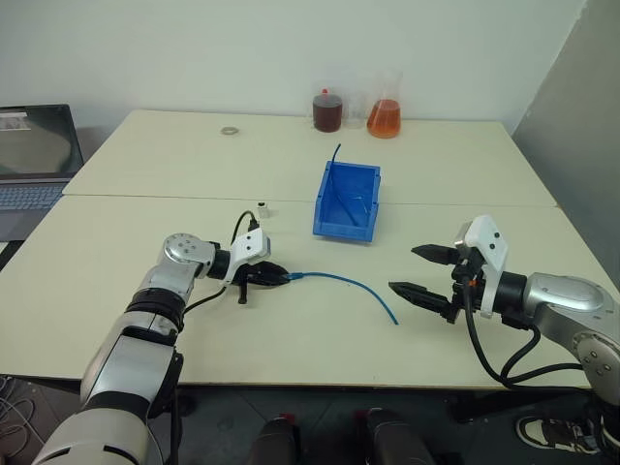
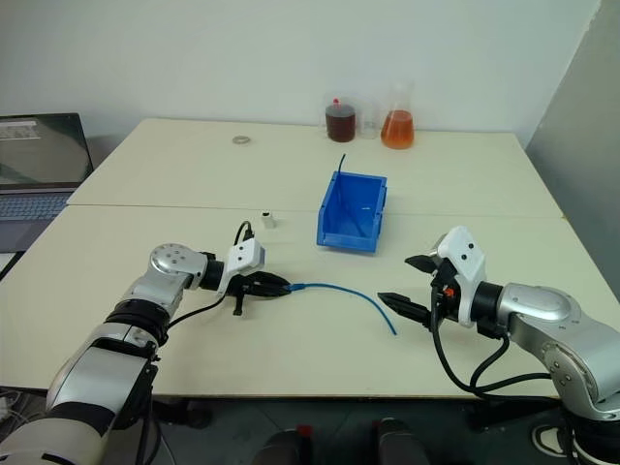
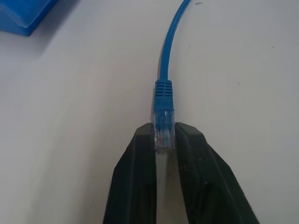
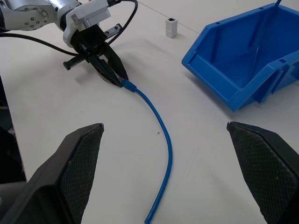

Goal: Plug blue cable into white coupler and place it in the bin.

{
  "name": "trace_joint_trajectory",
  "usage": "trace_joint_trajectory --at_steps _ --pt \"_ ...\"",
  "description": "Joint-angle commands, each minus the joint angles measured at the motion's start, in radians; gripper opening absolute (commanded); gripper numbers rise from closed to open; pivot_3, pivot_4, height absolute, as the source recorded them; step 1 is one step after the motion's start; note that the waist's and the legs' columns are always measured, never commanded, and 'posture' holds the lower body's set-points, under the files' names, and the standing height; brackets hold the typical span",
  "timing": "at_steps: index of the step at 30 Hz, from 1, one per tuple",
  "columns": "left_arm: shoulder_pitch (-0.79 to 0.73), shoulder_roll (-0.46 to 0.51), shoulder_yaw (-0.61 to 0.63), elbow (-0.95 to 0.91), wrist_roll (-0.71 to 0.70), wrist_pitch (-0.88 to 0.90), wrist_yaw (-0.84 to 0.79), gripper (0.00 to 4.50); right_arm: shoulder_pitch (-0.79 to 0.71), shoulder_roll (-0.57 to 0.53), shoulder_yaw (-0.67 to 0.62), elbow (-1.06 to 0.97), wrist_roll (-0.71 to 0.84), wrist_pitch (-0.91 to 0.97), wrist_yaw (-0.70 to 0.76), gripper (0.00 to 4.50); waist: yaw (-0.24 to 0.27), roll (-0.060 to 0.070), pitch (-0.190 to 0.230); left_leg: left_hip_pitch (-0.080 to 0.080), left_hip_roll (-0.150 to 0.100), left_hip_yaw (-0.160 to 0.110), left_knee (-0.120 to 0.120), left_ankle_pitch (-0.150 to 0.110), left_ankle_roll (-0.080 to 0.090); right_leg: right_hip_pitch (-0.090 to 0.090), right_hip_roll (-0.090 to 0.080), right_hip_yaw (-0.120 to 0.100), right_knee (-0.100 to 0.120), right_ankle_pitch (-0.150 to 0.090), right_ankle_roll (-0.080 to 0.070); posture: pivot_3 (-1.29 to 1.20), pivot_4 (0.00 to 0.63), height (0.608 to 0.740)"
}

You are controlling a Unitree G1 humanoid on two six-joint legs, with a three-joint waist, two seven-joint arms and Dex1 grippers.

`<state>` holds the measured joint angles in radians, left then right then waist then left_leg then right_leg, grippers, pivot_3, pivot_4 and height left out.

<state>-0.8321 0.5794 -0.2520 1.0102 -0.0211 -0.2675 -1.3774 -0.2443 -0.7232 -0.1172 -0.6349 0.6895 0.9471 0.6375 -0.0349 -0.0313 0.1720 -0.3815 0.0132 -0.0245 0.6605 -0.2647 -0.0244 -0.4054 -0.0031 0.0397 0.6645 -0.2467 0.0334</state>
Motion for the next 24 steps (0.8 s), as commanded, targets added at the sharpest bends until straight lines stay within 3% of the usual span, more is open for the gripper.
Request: trace_joint_trajectory --at_steps 1,5,6,8,11,13,16,24 --pt "0.050 0.028 -0.003 -0.032 0.030 0.058 -0.029 0.24 0.004 -0.002 -0.016 -0.032 0.014 -0.020 -0.005 4.50 -0.001 0.000 0.000 0.000 0.000 0.000 0.000 0.000 0.000 0.000 0.000 0.000 0.000 0.000 0.000 0.00 0.150 0.740" --pt "0.077 -0.003 0.049 -0.226 -0.041 0.241 0.017 0.24 -0.016 0.013 -0.029 -0.028 0.034 -0.008 -0.026 4.50 0.001 0.000 0.000 -0.002 0.001 -0.001 -0.001 -0.001 0.001 -0.001 0.000 0.000 0.000 -0.001 -0.001 0.00 0.150 0.740" --pt "0.078 -0.021 0.084 -0.343 -0.114 0.410 0.035 0.24 -0.040 0.038 -0.052 -0.029 0.074 0.020 -0.056 4.50 0.003 0.000 0.000 -0.002 0.001 -0.001 -0.001 -0.001 0.001 -0.001 0.000 0.000 -0.001 -0.001 -0.001 0.00 0.150 0.740" --pt "0.076 -0.051 0.156 -0.560 -0.261 0.730 0.091 0.24 -0.082 0.091 -0.108 -0.034 0.188 0.079 -0.124 4.50 0.003 -0.001 0.003 -0.004 0.002 -0.001 0.000 -0.001 0.001 -0.002 -0.001 0.000 -0.001 -0.001 -0.001 0.00 0.150 0.740" --pt "0.094 -0.074 0.222 -0.754 -0.370 0.997 0.186 0.24 -0.116 0.128 -0.160 -0.036 0.367 0.155 -0.203 4.50 0.010 -0.001 0.004 -0.019 0.001 -0.005 0.005 0.000 0.000 -0.012 -0.002 -0.001 0.000 0.001 0.002 0.00 0.150 0.740" --pt "0.126 -0.111 0.273 -0.872 -0.454 1.138 0.268 0.24 -0.114 0.126 -0.174 -0.027 0.581 0.181 -0.263 4.50 0.007 -0.001 0.004 -0.018 0.000 -0.006 0.004 0.000 0.001 -0.012 -0.004 -0.001 -0.001 0.001 0.002 0.00 0.150 0.740" --pt "0.153 -0.181 0.354 -0.983 -0.569 1.302 0.379 0.24 -0.091 0.114 -0.162 -0.009 0.738 0.180 -0.336 4.50 0.007 -0.001 0.004 -0.018 -0.001 -0.005 0.003 -0.001 0.001 -0.013 -0.007 0.000 -0.001 0.001 0.002 0.00 0.150 0.740" --pt "0.130 -0.303 0.524 -1.087 -0.834 1.572 0.559 0.24 -0.118 0.137 -0.114 0.129 0.786 0.118 -0.428 4.50 0.004 -0.001 0.004 -0.018 -0.001 -0.003 0.003 0.000 0.001 -0.013 -0.005 0.001 -0.001 0.001 0.002 0.00 0.150 0.740"
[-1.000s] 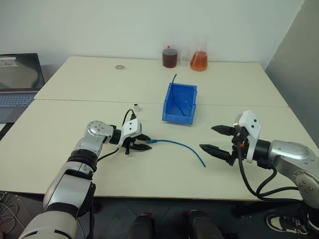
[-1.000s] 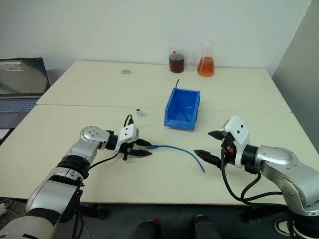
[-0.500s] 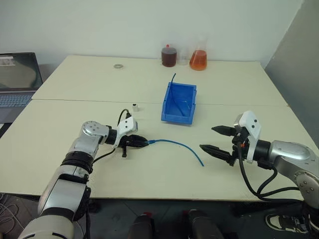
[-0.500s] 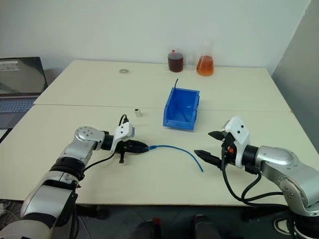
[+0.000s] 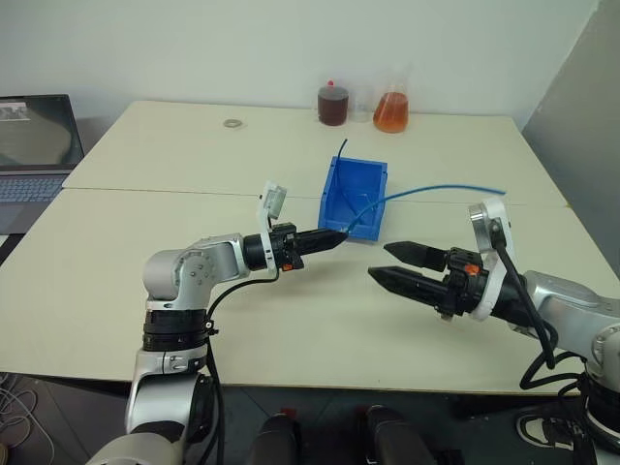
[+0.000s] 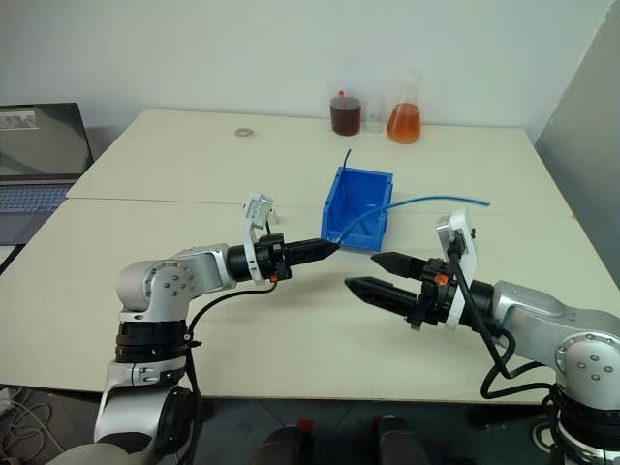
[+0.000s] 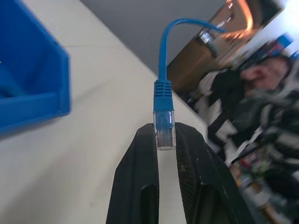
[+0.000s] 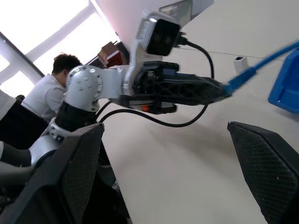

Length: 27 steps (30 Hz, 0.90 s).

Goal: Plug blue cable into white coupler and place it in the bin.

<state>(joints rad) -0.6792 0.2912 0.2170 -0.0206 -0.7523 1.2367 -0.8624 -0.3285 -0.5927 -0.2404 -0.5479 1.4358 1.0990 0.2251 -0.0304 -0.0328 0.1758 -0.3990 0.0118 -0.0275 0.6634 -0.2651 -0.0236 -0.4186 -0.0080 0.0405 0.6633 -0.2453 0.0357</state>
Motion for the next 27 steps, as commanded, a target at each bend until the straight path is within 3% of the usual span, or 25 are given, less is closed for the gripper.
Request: trace_joint_trajectory --at_steps 1,6,10,15,27 --pt "-0.026 -0.017 0.064 -0.058 -0.129 0.089 0.051 0.24 -0.046 0.010 0.016 0.061 0.039 -0.037 -0.017 4.50 -0.001 0.000 0.000 0.000 0.000 0.000 0.000 0.000 0.000 0.000 0.000 0.000 0.000 0.000 0.000 0.00 0.150 0.740" --pt "-0.037 -0.014 0.064 -0.072 -0.223 0.151 0.070 0.24 -0.113 0.038 0.042 0.150 0.040 -0.050 -0.012 4.50 -0.001 0.000 0.000 0.001 0.000 0.001 0.000 0.000 0.000 0.000 0.001 0.001 0.001 0.000 0.000 0.00 0.150 0.740" --pt "-0.020 0.003 0.039 -0.090 -0.255 0.160 0.070 0.24 -0.157 0.057 0.042 0.197 0.119 -0.047 -0.033 4.50 0.000 0.000 0.000 0.000 0.000 0.002 0.000 0.000 0.000 -0.001 0.001 0.002 0.000 0.000 0.000 0.00 0.150 0.740" --pt "-0.015 0.011 0.026 -0.088 -0.269 0.141 0.081 0.24 -0.163 0.049 0.066 0.204 0.109 -0.042 -0.022 4.50 0.001 0.000 0.000 -0.001 0.000 0.002 0.000 0.000 0.000 -0.001 0.001 0.002 0.000 0.000 0.000 0.00 0.150 0.740" --pt "0.011 0.024 0.013 -0.107 -0.320 0.128 0.108 0.24 -0.154 0.047 0.084 0.204 0.165 -0.039 -0.022 1.87 0.000 0.000 0.000 -0.001 0.000 0.002 0.000 0.000 0.000 -0.001 0.001 0.002 0.000 0.000 0.000 0.00 0.150 0.740"
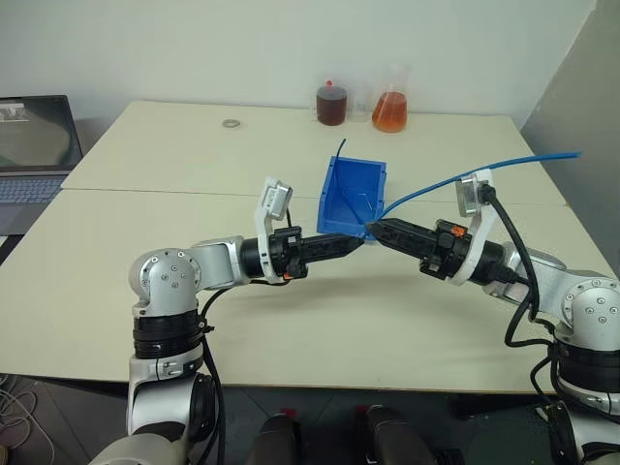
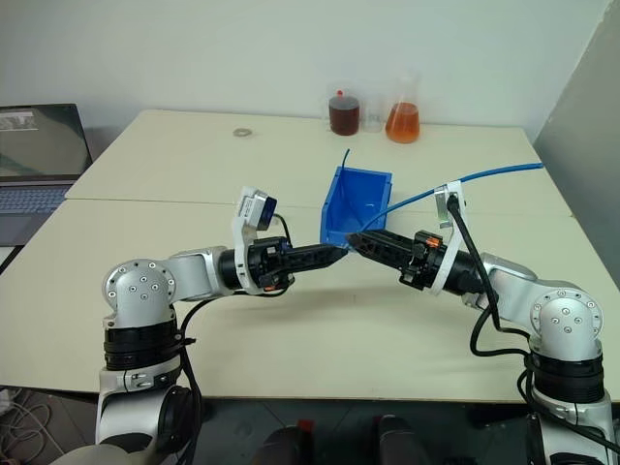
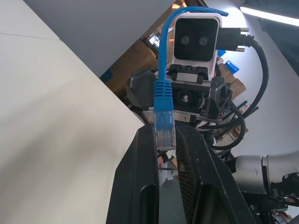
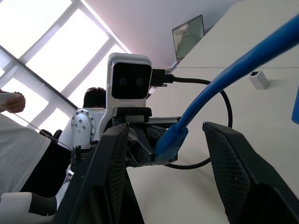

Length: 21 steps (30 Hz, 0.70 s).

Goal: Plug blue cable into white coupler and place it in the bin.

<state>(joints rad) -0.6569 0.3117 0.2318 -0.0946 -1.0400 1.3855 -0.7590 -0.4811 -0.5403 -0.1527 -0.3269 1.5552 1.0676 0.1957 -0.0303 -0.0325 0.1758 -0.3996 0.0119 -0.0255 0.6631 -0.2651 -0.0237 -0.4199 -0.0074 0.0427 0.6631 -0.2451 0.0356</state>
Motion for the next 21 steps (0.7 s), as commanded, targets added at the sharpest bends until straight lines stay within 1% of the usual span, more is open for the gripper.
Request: trace_joint_trajectory --at_steps 1,2,3,8,12,16,18,19,21 --pt "-0.012 0.004 -0.003 -0.034 -0.036 -0.022 0.008 0.24 -0.001 -0.006 -0.001 -0.018 0.045 -0.006 0.011 1.69 0.000 0.000 0.000 0.000 0.000 0.000 0.000 0.000 0.000 0.000 0.000 0.000 0.000 0.000 0.000 0.00 0.150 0.740" --pt "-0.012 0.003 -0.003 -0.034 -0.040 -0.024 0.012 0.24 0.000 -0.007 0.003 -0.020 0.043 -0.005 0.017 1.43 0.000 0.000 0.000 0.000 0.000 0.000 0.000 0.000 0.000 0.000 0.000 0.000 0.000 0.000 0.000 0.00 0.150 0.740" --pt "-0.012 0.002 -0.004 -0.034 -0.043 -0.025 0.016 0.24 0.001 -0.008 0.007 -0.022 0.041 -0.004 0.021 1.29 0.000 0.000 0.000 0.000 0.000 0.000 0.000 0.000 0.000 0.000 0.000 0.000 0.000 0.000 0.000 0.00 0.150 0.740" --pt "-0.002 0.001 -0.007 -0.046 -0.057 -0.026 0.025 0.24 0.000 -0.005 0.012 -0.019 0.043 -0.009 0.018 0.29 0.000 0.000 0.000 0.000 0.000 0.000 0.000 0.000 0.000 0.000 0.000 0.000 0.000 0.000 0.000 0.00 0.150 0.740" --pt "0.005 0.004 -0.011 -0.051 -0.065 -0.033 0.031 0.24 0.001 -0.010 0.011 -0.015 0.047 -0.010 0.018 0.20 0.000 0.000 0.000 0.000 0.000 0.000 0.000 0.000 0.000 0.000 0.000 0.000 0.000 0.000 0.000 0.00 0.150 0.740" --pt "0.021 0.029 -0.046 -0.071 -0.023 -0.092 0.009 0.24 -0.005 -0.013 0.011 -0.009 0.040 -0.012 0.010 0.19 0.000 0.000 0.000 0.000 0.000 0.000 0.000 0.000 0.000 0.000 0.000 0.000 0.000 0.000 0.000 0.00 0.150 0.740" --pt "0.028 0.041 -0.046 -0.060 -0.027 -0.108 -0.004 0.94 -0.008 -0.013 0.010 -0.006 0.034 -0.014 0.009 0.18 0.000 0.000 0.000 0.000 0.000 0.000 0.000 0.000 0.000 0.000 0.000 0.000 0.000 0.000 0.000 0.00 0.150 0.740" --pt "0.032 0.054 -0.047 -0.060 -0.032 -0.111 -0.017 1.02 -0.010 -0.014 0.010 -0.005 0.032 -0.015 0.008 0.18 0.000 0.000 0.000 0.000 0.000 0.000 0.000 0.000 0.000 0.000 0.000 0.000 0.000 0.000 0.000 0.00 0.150 0.740" --pt "0.038 0.080 -0.044 -0.064 -0.039 -0.115 -0.031 1.44 -0.015 -0.015 0.004 -0.001 0.038 -0.019 -0.001 0.18 -0.001 0.000 0.000 0.000 0.000 0.000 0.000 0.000 0.000 0.000 0.000 0.000 0.000 0.000 0.000 0.00 0.150 0.740"
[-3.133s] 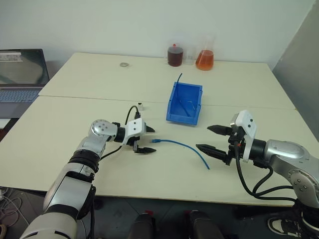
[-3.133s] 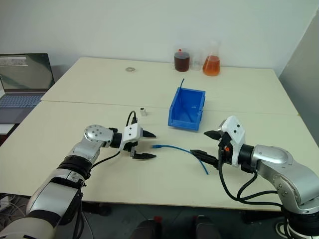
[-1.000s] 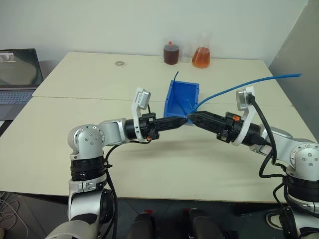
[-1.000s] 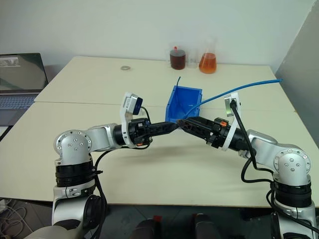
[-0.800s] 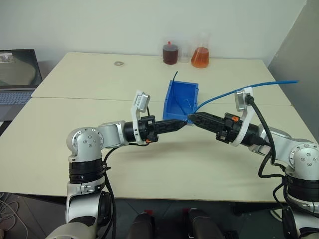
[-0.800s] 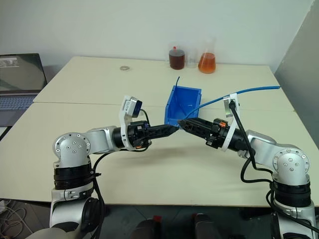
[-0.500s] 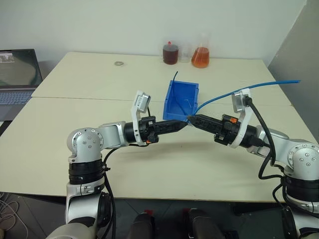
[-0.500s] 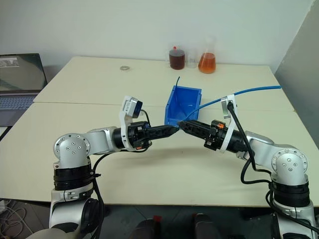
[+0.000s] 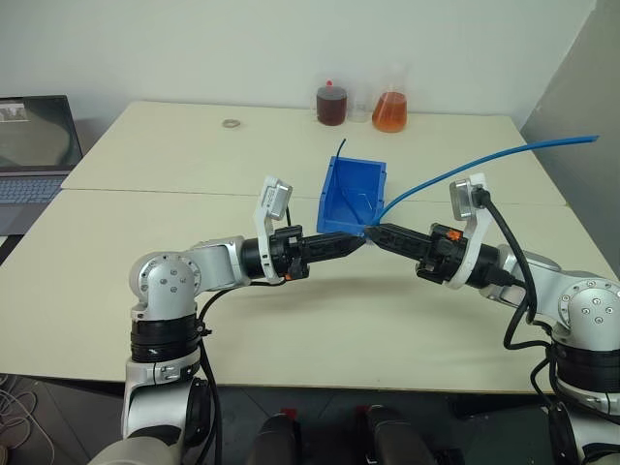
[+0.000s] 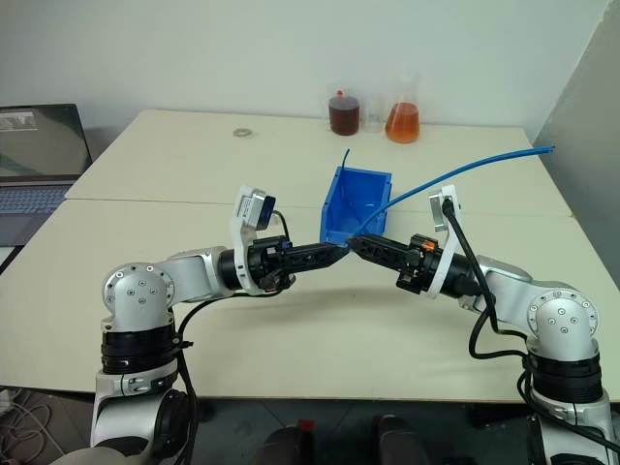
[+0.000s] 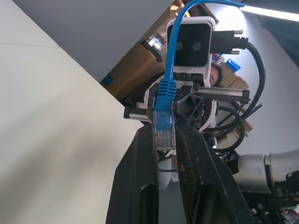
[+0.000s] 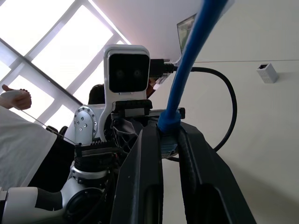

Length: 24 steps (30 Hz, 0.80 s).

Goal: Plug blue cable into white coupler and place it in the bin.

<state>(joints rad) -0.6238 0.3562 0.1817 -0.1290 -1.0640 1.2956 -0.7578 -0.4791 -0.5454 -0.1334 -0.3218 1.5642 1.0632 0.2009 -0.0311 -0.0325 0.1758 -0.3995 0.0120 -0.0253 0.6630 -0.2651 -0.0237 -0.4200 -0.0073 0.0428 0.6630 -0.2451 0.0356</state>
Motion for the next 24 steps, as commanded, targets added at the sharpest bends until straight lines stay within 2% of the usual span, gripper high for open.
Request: trace_joint_trajectory --at_steps 1,4,7,10,13,15,18,20,24 --pt "0.006 0.048 0.011 -0.029 -0.020 -0.025 -0.036 1.64 -0.020 -0.009 -0.020 -0.004 0.033 -0.018 -0.012 0.18 -0.001 0.000 0.000 0.000 0.000 0.000 0.000 0.000 0.000 0.000 0.000 0.000 0.000 0.000 0.000 0.00 0.150 0.740" --pt "0.014 0.085 0.027 -0.034 -0.043 -0.016 -0.049 2.22 -0.027 -0.010 -0.027 -0.001 0.030 -0.025 -0.025 0.18 0.000 0.000 0.000 0.000 0.000 0.000 0.000 0.000 0.000 0.000 0.000 0.000 0.000 0.000 0.000 0.00 0.150 0.740" --pt "0.068 0.167 0.014 -0.093 -0.006 -0.045 -0.071 2.84 -0.035 -0.009 -0.041 0.005 0.010 -0.045 -0.053 0.18 -0.002 0.001 0.000 0.000 0.000 0.000 0.000 0.000 0.000 0.000 0.000 0.000 0.000 0.000 0.000 0.00 0.150 0.740" --pt "0.145 0.266 -0.027 -0.138 0.107 -0.143 -0.088 3.47 -0.040 -0.011 -0.059 0.007 -0.002 -0.066 -0.075 0.18 -0.001 0.001 0.001 0.000 0.001 0.000 -0.001 0.000 0.000 -0.001 0.000 0.001 0.000 0.000 0.000 0.00 0.150 0.740" --pt "0.247 0.322 -0.099 -0.136 0.315 -0.337 -0.048 4.01 -0.032 -0.016 -0.073 0.005 -0.020 -0.081 -0.082 0.18 0.000 0.001 0.001 0.000 0.000 0.000 -0.001 0.000 0.000 -0.001 0.000 0.001 -0.001 0.000 -0.001 0.00 0.150 0.740" --pt "0.282 0.301 -0.163 -0.068 0.505 -0.492 0.090 4.42 -0.024 -0.014 -0.077 0.001 -0.030 -0.089 -0.087 0.18 0.002 0.002 0.001 0.000 0.000 0.001 -0.002 0.000 0.000 -0.001 -0.001 0.001 -0.001 -0.001 -0.001 0.00 0.150 0.740" --pt "0.279 0.224 -0.248 0.049 0.746 -0.690 0.291 4.46 -0.023 -0.006 -0.078 0.001 -0.038 -0.100 -0.093 0.18 0.010 0.002 0.001 0.000 0.000 0.000 -0.001 0.000 0.000 0.000 -0.002 0.001 -0.002 0.000 -0.001 0.00 0.150 0.740" --pt "0.250 0.159 -0.285 0.132 0.859 -0.804 0.392 4.46 -0.027 -0.004 -0.073 0.003 -0.048 -0.102 -0.092 0.18 0.016 0.002 0.001 -0.001 0.000 0.000 -0.001 0.000 0.000 0.000 -0.002 0.001 -0.002 0.000 0.000 0.00 0.150 0.740" --pt "0.159 0.033 -0.295 0.350 0.983 -0.959 0.552 4.46 -0.035 -0.001 -0.067 0.007 -0.066 -0.102 -0.093 0.18 0.030 0.001 0.000 -0.002 -0.002 0.000 0.000 0.000 0.000 0.000 -0.003 0.000 -0.003 0.004 -0.004 0.00 0.150 0.740"
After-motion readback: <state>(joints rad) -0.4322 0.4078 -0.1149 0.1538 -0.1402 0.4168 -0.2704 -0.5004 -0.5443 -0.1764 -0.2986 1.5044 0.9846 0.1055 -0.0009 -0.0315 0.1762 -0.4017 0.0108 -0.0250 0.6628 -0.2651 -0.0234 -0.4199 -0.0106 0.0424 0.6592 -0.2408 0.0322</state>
